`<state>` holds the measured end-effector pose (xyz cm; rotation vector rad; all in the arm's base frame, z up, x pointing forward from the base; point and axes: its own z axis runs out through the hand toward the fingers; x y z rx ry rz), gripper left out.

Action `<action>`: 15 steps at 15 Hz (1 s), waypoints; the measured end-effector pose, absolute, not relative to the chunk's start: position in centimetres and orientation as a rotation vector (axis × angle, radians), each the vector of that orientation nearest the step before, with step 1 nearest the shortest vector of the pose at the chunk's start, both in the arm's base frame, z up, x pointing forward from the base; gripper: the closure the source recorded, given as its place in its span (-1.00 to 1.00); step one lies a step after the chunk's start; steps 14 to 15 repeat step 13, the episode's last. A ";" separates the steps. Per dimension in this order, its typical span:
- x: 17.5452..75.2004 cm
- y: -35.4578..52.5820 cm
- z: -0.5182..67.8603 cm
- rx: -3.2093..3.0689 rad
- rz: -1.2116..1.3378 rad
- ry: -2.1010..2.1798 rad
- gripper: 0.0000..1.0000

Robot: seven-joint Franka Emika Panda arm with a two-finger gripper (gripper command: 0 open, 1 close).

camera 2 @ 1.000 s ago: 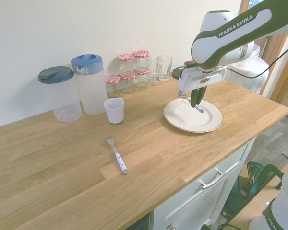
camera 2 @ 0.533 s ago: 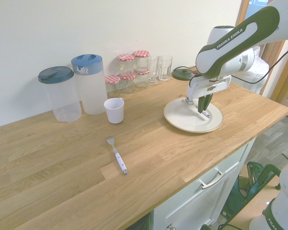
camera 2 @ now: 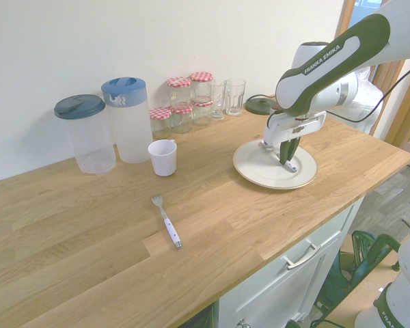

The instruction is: Put the spoon into the plate

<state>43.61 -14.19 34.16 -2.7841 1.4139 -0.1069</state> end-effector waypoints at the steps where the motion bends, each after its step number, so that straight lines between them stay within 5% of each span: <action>1: 43.6 -14.2 34.2 -2.783 -0.107 1.416 -1.00; 8: 43.9 -14.4 34.8 -2.804 -0.138 1.442 -1.00; 15: 42.3 -10.3 45.1 -2.846 -0.179 1.313 -1.00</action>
